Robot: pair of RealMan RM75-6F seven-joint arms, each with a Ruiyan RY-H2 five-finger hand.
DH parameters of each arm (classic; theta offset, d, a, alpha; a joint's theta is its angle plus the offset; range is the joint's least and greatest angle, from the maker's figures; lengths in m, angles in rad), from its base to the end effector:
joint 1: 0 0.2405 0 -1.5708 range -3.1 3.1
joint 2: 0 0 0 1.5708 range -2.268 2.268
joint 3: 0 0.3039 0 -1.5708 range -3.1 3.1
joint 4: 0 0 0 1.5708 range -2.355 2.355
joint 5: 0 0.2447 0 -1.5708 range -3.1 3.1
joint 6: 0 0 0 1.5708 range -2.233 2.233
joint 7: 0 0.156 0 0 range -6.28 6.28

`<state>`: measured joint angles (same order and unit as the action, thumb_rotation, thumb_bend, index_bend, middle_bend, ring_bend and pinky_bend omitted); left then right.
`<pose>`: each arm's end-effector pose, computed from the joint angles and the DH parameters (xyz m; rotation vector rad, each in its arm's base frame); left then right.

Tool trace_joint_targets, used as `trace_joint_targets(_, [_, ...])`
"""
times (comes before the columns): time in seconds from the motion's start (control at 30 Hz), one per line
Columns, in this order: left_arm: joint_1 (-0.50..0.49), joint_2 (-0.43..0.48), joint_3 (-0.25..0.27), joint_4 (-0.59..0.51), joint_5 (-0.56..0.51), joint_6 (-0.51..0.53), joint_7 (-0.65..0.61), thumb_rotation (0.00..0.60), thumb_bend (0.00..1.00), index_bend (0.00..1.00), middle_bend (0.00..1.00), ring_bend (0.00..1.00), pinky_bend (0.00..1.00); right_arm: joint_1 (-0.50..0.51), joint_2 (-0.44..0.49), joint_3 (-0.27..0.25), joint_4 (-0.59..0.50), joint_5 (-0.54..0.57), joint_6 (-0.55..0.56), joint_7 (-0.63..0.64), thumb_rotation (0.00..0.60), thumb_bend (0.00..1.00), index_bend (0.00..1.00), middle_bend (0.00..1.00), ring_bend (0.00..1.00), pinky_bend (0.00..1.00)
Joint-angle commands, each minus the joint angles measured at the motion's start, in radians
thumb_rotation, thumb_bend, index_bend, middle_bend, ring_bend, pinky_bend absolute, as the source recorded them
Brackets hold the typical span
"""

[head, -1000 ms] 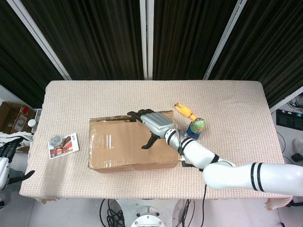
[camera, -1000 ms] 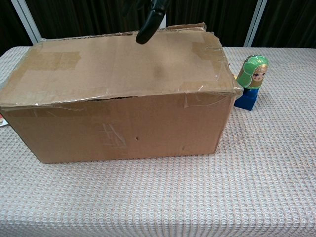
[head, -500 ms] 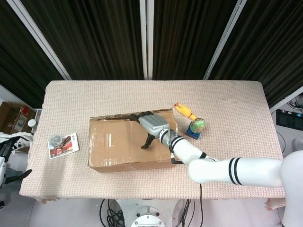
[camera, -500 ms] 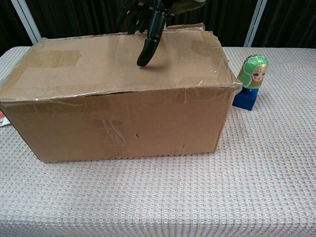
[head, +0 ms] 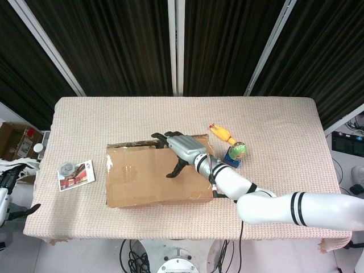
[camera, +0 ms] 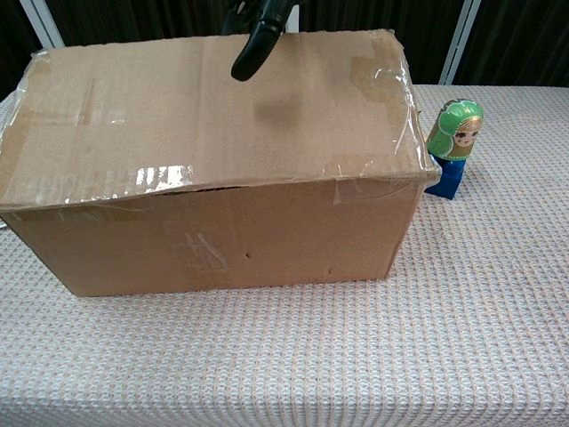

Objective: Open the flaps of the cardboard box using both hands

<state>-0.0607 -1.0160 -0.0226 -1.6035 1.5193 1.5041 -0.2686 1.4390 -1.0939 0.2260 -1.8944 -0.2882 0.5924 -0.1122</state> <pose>-0.3801 0.1846 0.1865 -1.3250 -1.0330 -1.0128 0.0557 -0.4136 0.0366 2.0680 -1.5081 0.9486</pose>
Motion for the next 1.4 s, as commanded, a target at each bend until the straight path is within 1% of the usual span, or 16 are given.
trace_joint_targets(0.03, [-0.002,0.005,-0.002,-0.009,0.001,-0.002,-0.003,0.6,0.0,0.1,0.13,0.12,0.2,-0.035,0.048,0.029,-0.042,-0.042,-0.016,0.037,0.6,0.0,0.0,0.36,0.0,0.0])
trace_joint_targets(0.17, [-0.005,0.009,-0.004,-0.02,0.003,-0.002,0.004,0.599,0.0,0.1,0.13,0.12,0.2,-0.081,0.122,0.065,-0.095,-0.089,-0.062,0.093,0.6,0.0,0.0,0.38,0.0,0.0])
trace_joint_targets(0.3, [-0.007,0.011,-0.004,-0.031,0.005,-0.004,0.011,0.598,0.0,0.1,0.13,0.12,0.2,-0.145,0.197,0.11,-0.159,-0.172,-0.079,0.143,0.6,0.0,0.0,0.38,0.0,0.0])
trace_joint_targets(0.5, [-0.008,0.01,-0.006,-0.049,0.007,-0.005,0.017,0.597,0.0,0.1,0.13,0.12,0.2,-0.284,0.306,0.208,-0.266,-0.327,-0.098,0.256,0.6,0.0,0.0,0.38,0.0,0.0])
trace_joint_targets(0.57, [-0.01,0.01,-0.005,-0.055,0.009,-0.006,0.025,0.598,0.0,0.1,0.13,0.12,0.2,-0.342,0.345,0.246,-0.304,-0.395,-0.121,0.304,0.6,0.0,0.0,0.38,0.0,0.0])
trace_joint_targets(0.73, [-0.012,0.01,-0.006,-0.069,0.012,-0.006,0.04,0.591,0.0,0.1,0.13,0.12,0.2,-0.447,0.409,0.307,-0.366,-0.533,-0.181,0.386,0.6,0.0,0.0,0.38,0.0,0.0])
trace_joint_targets(0.9, [-0.013,0.01,-0.005,-0.082,0.018,-0.004,0.055,0.583,0.0,0.1,0.13,0.12,0.2,-0.538,0.441,0.358,-0.42,-0.672,-0.212,0.454,0.6,0.0,0.0,0.38,0.0,0.0])
trace_joint_targets(1.03, [-0.011,0.012,-0.007,-0.091,0.022,0.005,0.067,0.57,0.0,0.1,0.13,0.12,0.2,-0.591,0.459,0.386,-0.456,-0.765,-0.245,0.509,0.6,0.0,0.0,0.38,0.0,0.0])
trace_joint_targets(1.1, [-0.01,0.014,-0.008,-0.095,0.022,0.008,0.068,0.568,0.0,0.1,0.13,0.12,0.2,-0.612,0.461,0.404,-0.462,-0.81,-0.261,0.54,0.6,0.0,0.0,0.38,0.0,0.0])
trace_joint_targets(1.23, [-0.008,0.021,-0.008,-0.103,0.025,0.015,0.073,0.552,0.0,0.1,0.13,0.12,0.2,-0.668,0.456,0.451,-0.462,-0.936,-0.288,0.63,0.6,0.0,0.0,0.38,0.0,0.0])
trace_joint_targets(1.3, [-0.008,0.023,-0.007,-0.106,0.026,0.015,0.076,0.545,0.0,0.1,0.13,0.12,0.2,-0.703,0.46,0.467,-0.462,-1.005,-0.274,0.664,0.6,0.0,0.0,0.38,0.0,0.0])
trace_joint_targets(1.4, [-0.008,0.024,-0.007,-0.108,0.025,0.014,0.077,0.538,0.0,0.1,0.13,0.12,0.2,-0.759,0.48,0.467,-0.462,-1.096,-0.205,0.672,0.6,0.0,0.0,0.35,0.0,0.0])
